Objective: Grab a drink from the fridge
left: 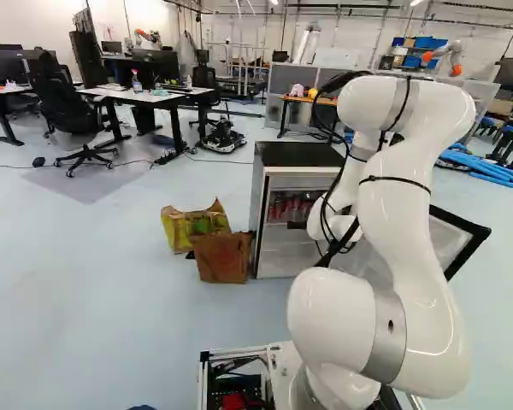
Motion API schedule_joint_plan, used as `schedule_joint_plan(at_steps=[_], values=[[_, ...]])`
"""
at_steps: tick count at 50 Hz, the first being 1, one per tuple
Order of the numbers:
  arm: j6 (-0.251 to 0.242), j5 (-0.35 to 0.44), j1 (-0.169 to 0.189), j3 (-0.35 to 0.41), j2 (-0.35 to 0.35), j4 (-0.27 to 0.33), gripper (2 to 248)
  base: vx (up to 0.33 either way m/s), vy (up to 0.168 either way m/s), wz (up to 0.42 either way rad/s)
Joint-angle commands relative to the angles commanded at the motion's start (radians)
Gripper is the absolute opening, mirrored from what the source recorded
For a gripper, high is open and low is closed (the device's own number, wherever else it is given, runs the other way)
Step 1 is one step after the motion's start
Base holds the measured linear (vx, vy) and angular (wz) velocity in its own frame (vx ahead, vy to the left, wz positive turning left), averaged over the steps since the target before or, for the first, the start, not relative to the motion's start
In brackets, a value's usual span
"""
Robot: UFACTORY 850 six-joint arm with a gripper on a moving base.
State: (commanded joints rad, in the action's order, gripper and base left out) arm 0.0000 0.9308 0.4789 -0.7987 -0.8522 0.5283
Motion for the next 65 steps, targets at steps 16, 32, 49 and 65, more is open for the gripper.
schedule_joint_plan(at_steps=[16,32,49,65], values=[[0.000,0.050,-0.002,-0.075,-0.078,0.051,247,0.000,0.000,0.000],[0.000,0.078,-0.002,-0.154,-0.155,0.096,247,0.000,0.000,0.000],[0.000,0.116,-0.002,-0.237,-0.235,0.143,247,0.000,0.000,0.000],[0.000,0.155,-0.004,-0.320,-0.311,0.183,247,0.000,0.000,0.000]])
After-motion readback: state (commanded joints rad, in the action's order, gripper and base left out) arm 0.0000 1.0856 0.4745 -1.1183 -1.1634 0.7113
